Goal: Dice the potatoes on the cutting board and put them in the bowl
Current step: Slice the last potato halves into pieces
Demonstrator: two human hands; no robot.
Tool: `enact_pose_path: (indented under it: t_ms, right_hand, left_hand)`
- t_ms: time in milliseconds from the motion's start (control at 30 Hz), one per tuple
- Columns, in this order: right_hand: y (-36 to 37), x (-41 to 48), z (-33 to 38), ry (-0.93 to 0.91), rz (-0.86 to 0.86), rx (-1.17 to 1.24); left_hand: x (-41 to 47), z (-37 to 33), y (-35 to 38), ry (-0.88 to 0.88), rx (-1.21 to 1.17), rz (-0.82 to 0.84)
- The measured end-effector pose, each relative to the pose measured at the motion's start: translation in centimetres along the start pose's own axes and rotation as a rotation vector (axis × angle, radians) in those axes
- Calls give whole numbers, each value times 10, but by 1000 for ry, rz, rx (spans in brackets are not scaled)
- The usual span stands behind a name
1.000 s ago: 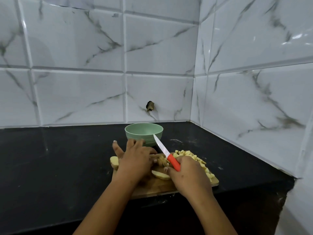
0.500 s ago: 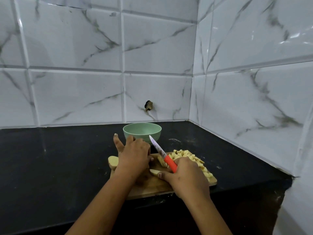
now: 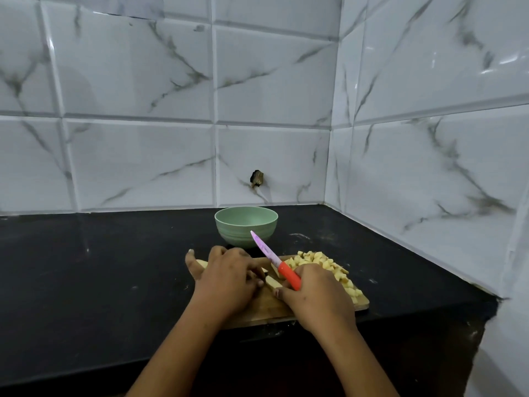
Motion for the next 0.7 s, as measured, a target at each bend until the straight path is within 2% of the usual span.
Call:
enact_pose_path:
  t_ms: [200,367,467,600,700]
  right_hand:
    - [0,-1,1,-2,12,37]
    - [-4,-4,5,-67,17,80]
    - [-14,-10,7,-113,-19,97]
    - [-28,-25,13,-162,-19,-41]
    - [-31,-39,18,-188,17,-143]
  left_hand:
    - [-3,-1,1,-38,64,-113]
    - [-5,-5,-1,-40,82,-117]
    - [-8,-7,-6,-29,3,-68]
    - [-13,-6,-1,-49,-82,109]
    - [-16,-8,0,-68,-23,91]
Point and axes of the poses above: each hand's wrist, its own x-axis towards the middle knuckle, its own y-axis out of the palm, z = x × y, the point moved 7 cm from there along x, towards the middle knuckle, and after that the axes turned 14 degrees about -y, right-handed, at the moved point
